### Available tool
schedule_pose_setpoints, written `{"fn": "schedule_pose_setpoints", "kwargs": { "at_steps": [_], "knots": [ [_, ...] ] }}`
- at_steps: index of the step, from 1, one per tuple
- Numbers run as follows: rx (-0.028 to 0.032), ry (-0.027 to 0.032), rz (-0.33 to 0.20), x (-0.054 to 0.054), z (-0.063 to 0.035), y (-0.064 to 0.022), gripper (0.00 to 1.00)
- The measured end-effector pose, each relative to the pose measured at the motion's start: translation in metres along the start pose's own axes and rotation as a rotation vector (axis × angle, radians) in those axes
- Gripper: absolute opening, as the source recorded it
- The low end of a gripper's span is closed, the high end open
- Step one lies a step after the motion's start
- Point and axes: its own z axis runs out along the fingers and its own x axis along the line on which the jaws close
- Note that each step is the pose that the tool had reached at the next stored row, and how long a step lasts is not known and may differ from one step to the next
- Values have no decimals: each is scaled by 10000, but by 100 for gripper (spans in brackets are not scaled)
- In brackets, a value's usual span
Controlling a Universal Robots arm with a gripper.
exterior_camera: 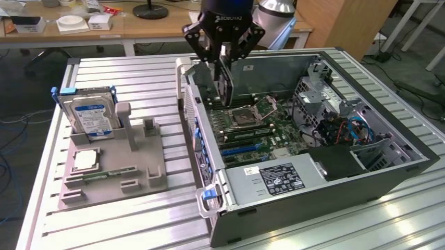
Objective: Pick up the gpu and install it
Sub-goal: 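Pick up the gpu and move the gpu toward the slot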
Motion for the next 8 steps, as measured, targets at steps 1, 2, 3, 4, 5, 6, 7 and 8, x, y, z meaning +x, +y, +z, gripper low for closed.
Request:
{"fn": "schedule_pose_setpoints", "kwargs": {
  "at_steps": [1, 2, 3, 4, 5, 6, 7, 8],
  "knots": [
    [1, 0, 1, -29, 1, 0, 27],
    [1, 1, 2, -61, 3, -1, 27],
    [0, 0, 2, -90, 4, -1, 27],
    [0, 0, 5, -119, 5, -1, 27],
    [1, 1, 8, -148, 6, -1, 27],
    [1, 0, 9, -177, 8, -1, 27],
    [2, 1, 11, -207, 9, -1, 27],
    [1, 1, 10, -238, 11, -2, 27]
  ]
}}
